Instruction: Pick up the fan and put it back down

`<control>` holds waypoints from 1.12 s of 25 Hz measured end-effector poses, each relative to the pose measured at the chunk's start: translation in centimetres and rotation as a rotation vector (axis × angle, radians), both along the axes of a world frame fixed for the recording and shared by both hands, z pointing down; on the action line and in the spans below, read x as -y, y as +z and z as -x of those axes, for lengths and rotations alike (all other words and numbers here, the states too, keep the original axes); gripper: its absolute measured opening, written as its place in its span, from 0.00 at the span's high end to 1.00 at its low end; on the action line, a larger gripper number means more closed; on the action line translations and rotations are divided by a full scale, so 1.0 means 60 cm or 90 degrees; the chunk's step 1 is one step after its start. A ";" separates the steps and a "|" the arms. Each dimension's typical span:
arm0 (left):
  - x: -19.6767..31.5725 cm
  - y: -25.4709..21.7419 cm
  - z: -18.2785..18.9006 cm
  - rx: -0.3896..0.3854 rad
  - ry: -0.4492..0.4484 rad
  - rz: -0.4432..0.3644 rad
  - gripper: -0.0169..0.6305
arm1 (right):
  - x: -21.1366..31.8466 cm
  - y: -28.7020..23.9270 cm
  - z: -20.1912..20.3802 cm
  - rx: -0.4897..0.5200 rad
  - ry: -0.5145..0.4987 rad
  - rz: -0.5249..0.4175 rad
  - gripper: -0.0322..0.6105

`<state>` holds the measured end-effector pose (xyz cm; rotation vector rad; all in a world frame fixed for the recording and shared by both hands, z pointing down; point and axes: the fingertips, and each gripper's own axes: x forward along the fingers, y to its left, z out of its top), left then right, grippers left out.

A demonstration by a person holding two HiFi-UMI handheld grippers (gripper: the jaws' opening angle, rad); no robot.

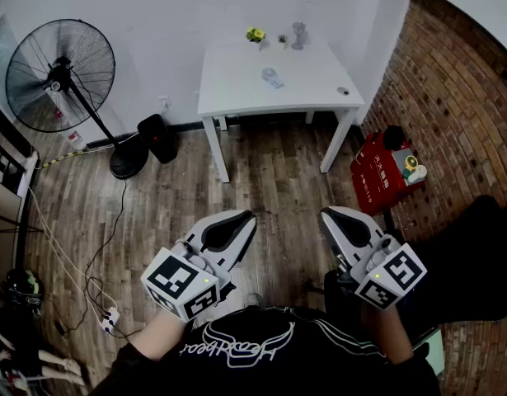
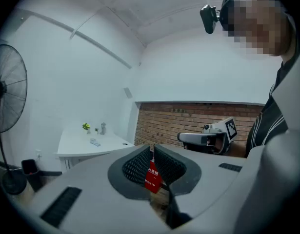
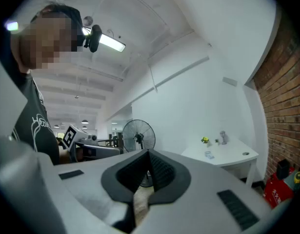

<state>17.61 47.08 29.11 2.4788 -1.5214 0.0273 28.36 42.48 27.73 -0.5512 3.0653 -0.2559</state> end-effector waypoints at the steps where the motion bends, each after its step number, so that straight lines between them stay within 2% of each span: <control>1: 0.002 0.003 0.006 -0.003 0.001 0.001 0.90 | 0.004 0.006 0.005 -0.005 0.007 0.006 0.95; 7: 0.014 0.013 0.042 -0.012 0.008 0.005 0.90 | 0.013 0.016 0.037 -0.024 0.025 0.013 0.95; 12: 0.023 0.015 0.068 -0.017 0.007 0.001 0.90 | 0.037 0.034 0.040 -0.051 0.078 0.037 0.95; 16: 0.018 0.017 0.093 -0.018 0.010 0.000 0.90 | 0.038 0.032 0.061 -0.031 0.073 0.040 0.95; 18: 0.013 0.017 0.110 -0.016 0.010 -0.001 0.90 | 0.040 0.027 0.074 -0.025 0.082 0.022 0.91; 25: 0.014 0.033 0.163 -0.015 -0.005 0.016 0.90 | 0.065 0.037 0.099 -0.019 0.121 0.020 0.54; 28: 0.024 0.037 0.173 -0.015 -0.012 0.015 0.90 | 0.079 0.046 0.106 -0.025 0.114 0.023 0.51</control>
